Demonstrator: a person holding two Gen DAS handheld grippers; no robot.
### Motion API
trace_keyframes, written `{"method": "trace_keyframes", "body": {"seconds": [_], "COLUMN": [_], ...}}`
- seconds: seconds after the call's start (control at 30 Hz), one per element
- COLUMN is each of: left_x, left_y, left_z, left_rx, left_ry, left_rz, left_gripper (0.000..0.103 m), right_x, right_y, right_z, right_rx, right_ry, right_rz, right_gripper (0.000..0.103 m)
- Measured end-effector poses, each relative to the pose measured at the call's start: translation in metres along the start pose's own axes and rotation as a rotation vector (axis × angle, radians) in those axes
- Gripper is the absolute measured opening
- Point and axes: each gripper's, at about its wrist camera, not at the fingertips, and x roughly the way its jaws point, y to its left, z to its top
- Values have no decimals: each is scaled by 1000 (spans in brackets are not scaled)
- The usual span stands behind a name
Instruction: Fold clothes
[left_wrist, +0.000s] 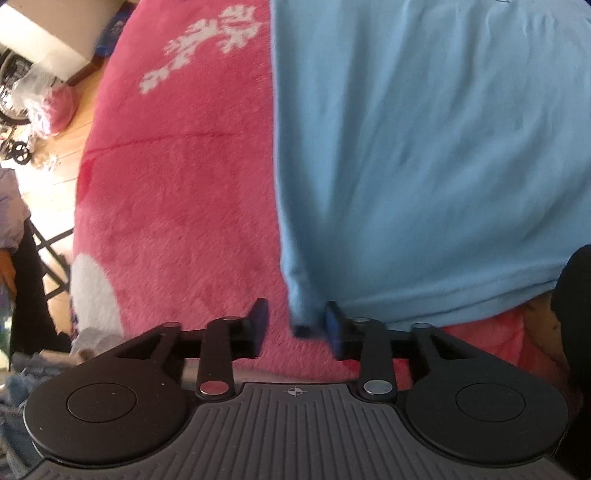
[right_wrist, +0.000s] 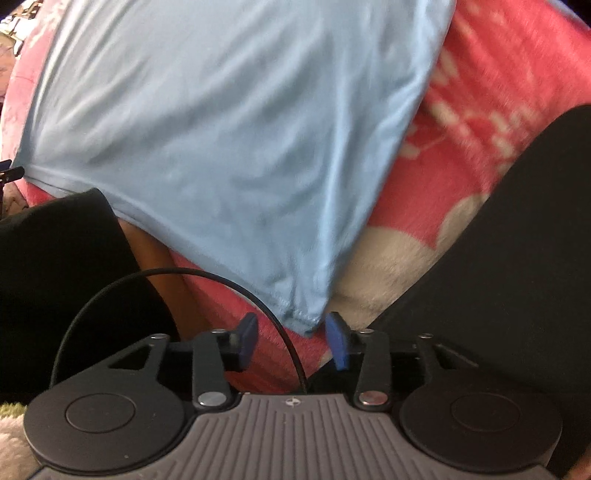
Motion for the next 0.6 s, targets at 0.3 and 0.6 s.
{"method": "trace_keyframes", "body": {"seconds": [0.3,0.6], "left_x": [-57,-36], "left_y": [19,-15], "left_z": [-10,1], "left_rx": [-75,-120], "left_ry": [-96,-195], "left_rz": [86,-44], "left_gripper": [44,44], "right_x": [-48,8], "right_y": [-9,-5], "right_z": [1,29], "right_rx": [-95,-107], "right_ry": [-248,-274], "right_rz": [-43,46], "right_gripper": [41,38]}}
